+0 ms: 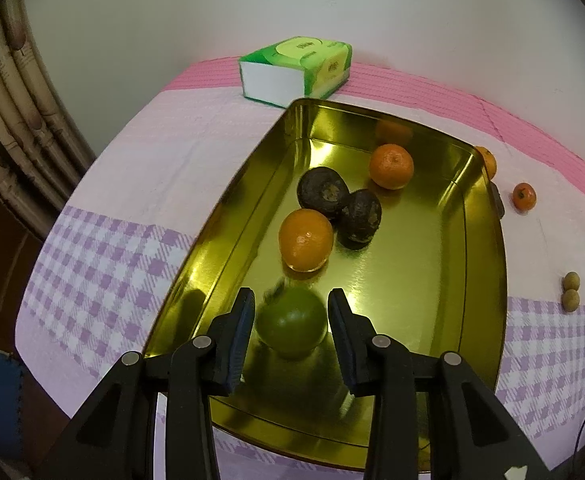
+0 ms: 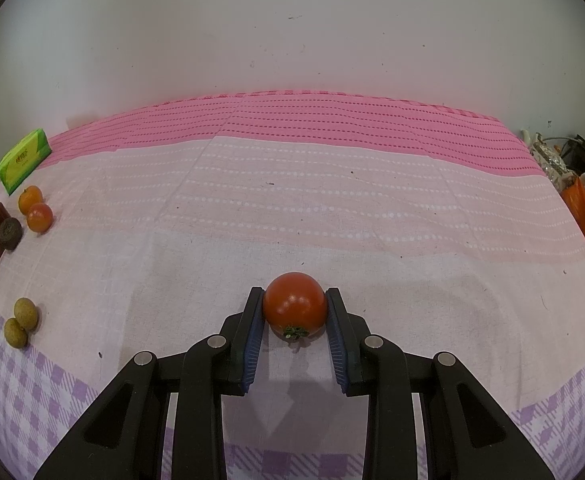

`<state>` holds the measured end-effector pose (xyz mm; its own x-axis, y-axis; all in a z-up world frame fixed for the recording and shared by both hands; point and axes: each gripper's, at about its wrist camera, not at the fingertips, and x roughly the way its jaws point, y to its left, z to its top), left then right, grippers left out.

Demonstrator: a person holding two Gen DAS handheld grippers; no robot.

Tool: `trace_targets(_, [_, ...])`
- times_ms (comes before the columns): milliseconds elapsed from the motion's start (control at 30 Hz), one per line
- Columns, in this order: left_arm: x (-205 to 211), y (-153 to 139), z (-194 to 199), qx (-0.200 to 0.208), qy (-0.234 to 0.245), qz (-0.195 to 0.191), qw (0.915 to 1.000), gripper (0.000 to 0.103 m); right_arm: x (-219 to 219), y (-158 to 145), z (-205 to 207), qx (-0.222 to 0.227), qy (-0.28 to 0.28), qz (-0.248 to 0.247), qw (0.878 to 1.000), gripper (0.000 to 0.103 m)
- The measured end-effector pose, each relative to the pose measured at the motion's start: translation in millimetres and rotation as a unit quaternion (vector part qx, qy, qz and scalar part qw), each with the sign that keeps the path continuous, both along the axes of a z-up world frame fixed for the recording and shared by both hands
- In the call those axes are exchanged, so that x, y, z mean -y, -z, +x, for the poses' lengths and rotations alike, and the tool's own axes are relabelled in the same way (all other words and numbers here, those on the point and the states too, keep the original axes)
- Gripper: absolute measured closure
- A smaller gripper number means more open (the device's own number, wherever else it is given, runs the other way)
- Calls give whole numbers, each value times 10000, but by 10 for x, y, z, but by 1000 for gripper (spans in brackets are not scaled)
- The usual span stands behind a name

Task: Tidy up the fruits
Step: 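Carry the green tomato into the gold tray and open the left gripper, then carry the red tomato into the gold tray and open the right gripper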

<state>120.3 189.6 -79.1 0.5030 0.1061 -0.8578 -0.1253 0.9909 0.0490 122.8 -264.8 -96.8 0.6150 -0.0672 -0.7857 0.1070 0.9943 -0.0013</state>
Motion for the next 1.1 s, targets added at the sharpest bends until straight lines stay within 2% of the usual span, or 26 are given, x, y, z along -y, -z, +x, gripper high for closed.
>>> trace_targets(133, [-1, -23, 0, 26, -16, 82, 10000, 67, 8, -2, -2, 0, -3, -17, 10000, 72])
trace_targets(200, [-2, -24, 1, 1, -39, 147, 9999, 59, 3, 0, 2, 0, -4, -13, 10000, 72])
trace_targets(400, [-23, -84, -14, 77, -129, 290, 9995, 48, -11, -4, -3, 9, -45, -46, 10000, 72])
trace_targets(567, [-94, -122, -22, 114, -253, 316, 9991, 42, -35, -26, -36, 33, -45, 6, 10000, 72])
trace_targets(933, [-105, -183, -46, 198, -287, 362, 9987, 42, -163, -259, -225, 341, -189, 382, 9985, 72])
trace_targets(1100, [-141, -220, -53, 208, -368, 402, 9983, 42, -496, -428, -298, 443, -625, 521, 9957, 72])
